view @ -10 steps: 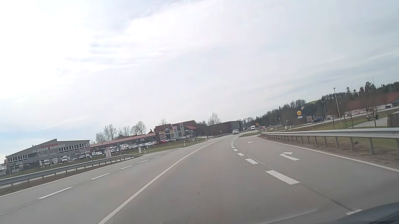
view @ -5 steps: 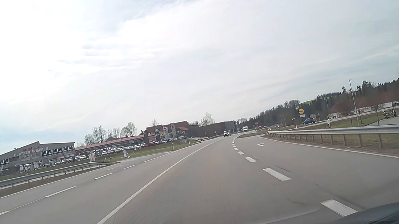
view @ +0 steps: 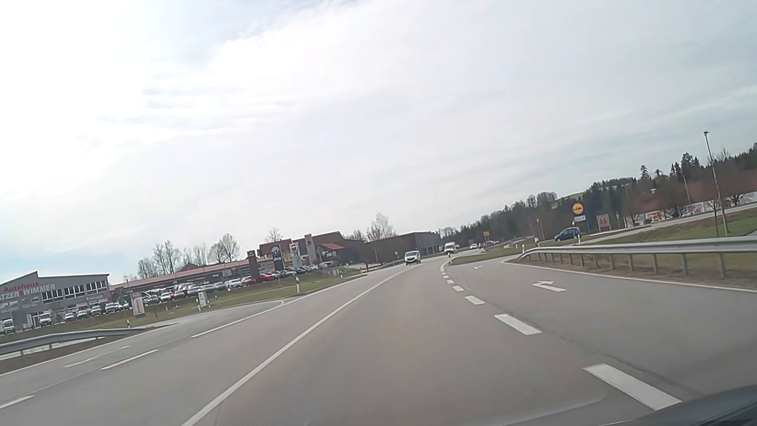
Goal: Follow the waypoints while adhering to traffic rules and regulations
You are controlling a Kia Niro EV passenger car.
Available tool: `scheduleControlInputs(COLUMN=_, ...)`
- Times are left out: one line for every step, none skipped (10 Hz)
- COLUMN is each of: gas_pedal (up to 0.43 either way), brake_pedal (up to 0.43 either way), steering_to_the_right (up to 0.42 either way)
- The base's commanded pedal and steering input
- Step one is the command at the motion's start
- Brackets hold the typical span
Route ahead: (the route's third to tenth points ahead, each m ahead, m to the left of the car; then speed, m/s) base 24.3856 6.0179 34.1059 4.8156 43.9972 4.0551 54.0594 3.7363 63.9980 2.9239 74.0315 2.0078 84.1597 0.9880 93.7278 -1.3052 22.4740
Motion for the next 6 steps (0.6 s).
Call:
scheduleControlInputs(gas_pedal=0.118, brake_pedal=0.0, steering_to_the_right=0.011)
scheduleControlInputs(gas_pedal=0.118, brake_pedal=0.0, steering_to_the_right=0.011)
scheduleControlInputs(gas_pedal=0.118, brake_pedal=0.0, steering_to_the_right=0.011)
scheduleControlInputs(gas_pedal=0.118, brake_pedal=0.0, steering_to_the_right=0.011)
scheduleControlInputs(gas_pedal=0.118, brake_pedal=0.0, steering_to_the_right=0.011)
scheduleControlInputs(gas_pedal=0.118, brake_pedal=0.0, steering_to_the_right=0.012)
